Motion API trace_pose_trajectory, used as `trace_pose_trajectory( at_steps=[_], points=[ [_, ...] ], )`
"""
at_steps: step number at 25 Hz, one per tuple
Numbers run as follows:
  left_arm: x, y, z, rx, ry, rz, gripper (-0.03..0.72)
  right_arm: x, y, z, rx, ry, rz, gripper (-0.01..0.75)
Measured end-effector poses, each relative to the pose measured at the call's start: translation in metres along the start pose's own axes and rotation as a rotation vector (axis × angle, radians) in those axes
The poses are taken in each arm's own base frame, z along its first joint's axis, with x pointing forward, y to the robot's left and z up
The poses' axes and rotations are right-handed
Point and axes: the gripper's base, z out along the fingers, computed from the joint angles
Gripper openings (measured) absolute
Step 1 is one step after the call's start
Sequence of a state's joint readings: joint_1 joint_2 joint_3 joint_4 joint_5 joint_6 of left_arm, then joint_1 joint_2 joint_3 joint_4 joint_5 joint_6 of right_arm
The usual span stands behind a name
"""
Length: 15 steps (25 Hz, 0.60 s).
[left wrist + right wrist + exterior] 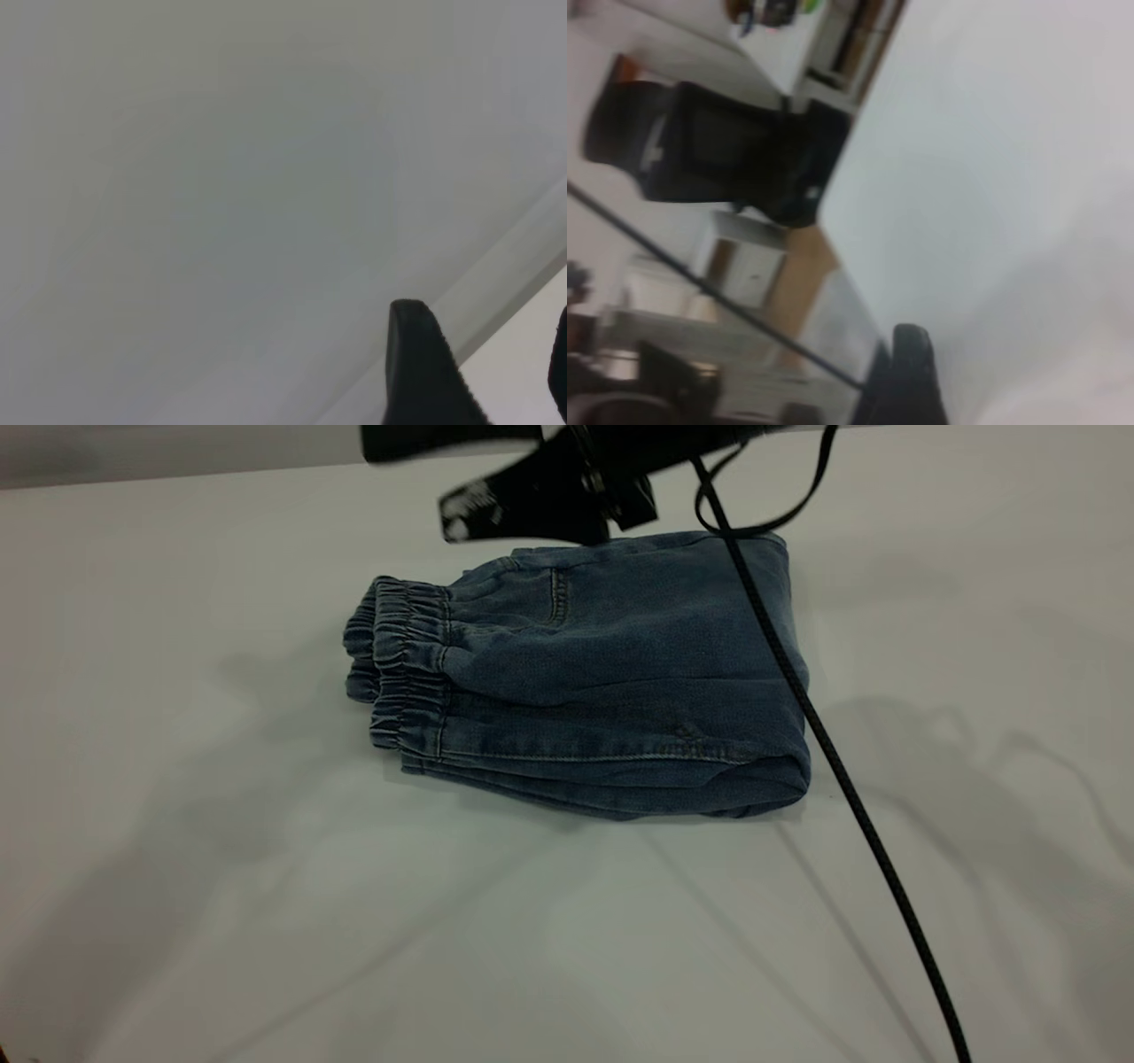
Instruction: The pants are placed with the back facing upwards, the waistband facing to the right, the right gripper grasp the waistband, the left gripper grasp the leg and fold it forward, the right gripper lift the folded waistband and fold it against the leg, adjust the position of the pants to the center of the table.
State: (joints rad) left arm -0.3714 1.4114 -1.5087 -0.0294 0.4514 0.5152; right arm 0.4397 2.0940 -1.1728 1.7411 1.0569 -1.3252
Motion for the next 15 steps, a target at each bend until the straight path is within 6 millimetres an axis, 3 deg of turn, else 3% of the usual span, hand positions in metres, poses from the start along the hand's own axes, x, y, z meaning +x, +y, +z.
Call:
trace_pose_trajectory(
  at_steps=[6, 15],
  points=[
    [-0.004, 0.002, -0.009, -0.011, -0.020, 0.000, 0.335, -0.009, -0.001, 0.002, 0.055, -0.029, 0.150, 0.497],
    [-0.008, 0.004, -0.017, -0.023, -0.042, 0.001, 0.335, -0.023, -0.002, 0.037, 0.481, -0.031, 0.223, 0.495]
  ],
)
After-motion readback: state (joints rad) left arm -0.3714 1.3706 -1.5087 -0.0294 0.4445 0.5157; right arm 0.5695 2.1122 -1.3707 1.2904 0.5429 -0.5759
